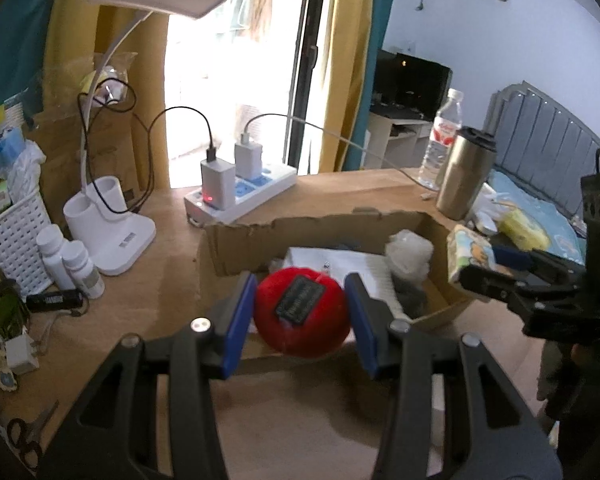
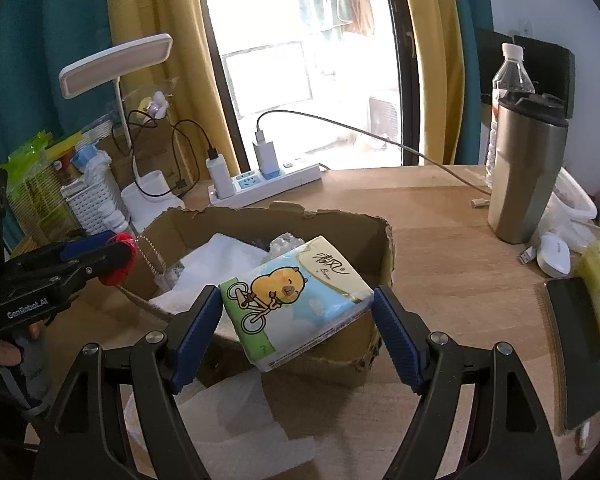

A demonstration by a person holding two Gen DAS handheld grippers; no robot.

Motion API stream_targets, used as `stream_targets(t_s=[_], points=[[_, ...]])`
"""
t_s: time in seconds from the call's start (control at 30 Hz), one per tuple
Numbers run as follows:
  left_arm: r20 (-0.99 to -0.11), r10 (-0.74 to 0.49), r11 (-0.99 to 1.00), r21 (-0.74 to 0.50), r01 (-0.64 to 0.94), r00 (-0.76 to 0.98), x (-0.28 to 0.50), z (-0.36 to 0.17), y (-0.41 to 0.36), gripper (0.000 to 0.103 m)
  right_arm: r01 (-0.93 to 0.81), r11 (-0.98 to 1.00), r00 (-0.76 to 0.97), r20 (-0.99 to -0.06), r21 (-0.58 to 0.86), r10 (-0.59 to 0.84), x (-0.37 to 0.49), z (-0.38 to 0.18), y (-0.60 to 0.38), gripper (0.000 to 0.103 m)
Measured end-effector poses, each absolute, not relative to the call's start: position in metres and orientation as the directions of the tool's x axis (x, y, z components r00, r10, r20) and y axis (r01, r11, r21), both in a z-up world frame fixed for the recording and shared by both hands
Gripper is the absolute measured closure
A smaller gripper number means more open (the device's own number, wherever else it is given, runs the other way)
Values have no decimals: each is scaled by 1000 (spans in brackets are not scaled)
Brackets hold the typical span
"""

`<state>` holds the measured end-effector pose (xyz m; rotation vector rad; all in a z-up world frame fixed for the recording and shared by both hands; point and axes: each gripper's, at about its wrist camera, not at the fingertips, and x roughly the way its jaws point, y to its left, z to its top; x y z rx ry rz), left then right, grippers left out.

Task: Organize soft objects
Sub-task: 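Carry the tissue pack with the right tool while the left tool carries the pincushion over the box, then release the tissue pack with the right tool while the left tool releases the pincushion into the box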

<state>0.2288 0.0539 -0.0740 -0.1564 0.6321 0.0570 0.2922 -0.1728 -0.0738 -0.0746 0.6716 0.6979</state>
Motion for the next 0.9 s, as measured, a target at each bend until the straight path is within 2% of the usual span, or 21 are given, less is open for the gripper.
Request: stream_targets(t_s=[0.3, 0.7, 0.83, 0.9], points=[[-595, 55, 988, -83, -129, 802, 251, -79, 61, 56, -612, 773, 563, -595, 167, 574, 311, -81, -171, 23], [-620, 52, 988, -80, -130, 783, 270, -86, 75, 55, -597, 788, 578, -600, 152, 553, 319, -83, -167, 23], [-620, 43, 987, -94, -129, 783, 269, -88, 75, 48, -591, 794, 584, -602, 145, 545, 319, -83, -166, 22], [-618, 39, 988, -92, -122, 786, 268, -87, 73, 40, -588, 796, 586, -603, 144, 542, 319, -83, -166, 22]])
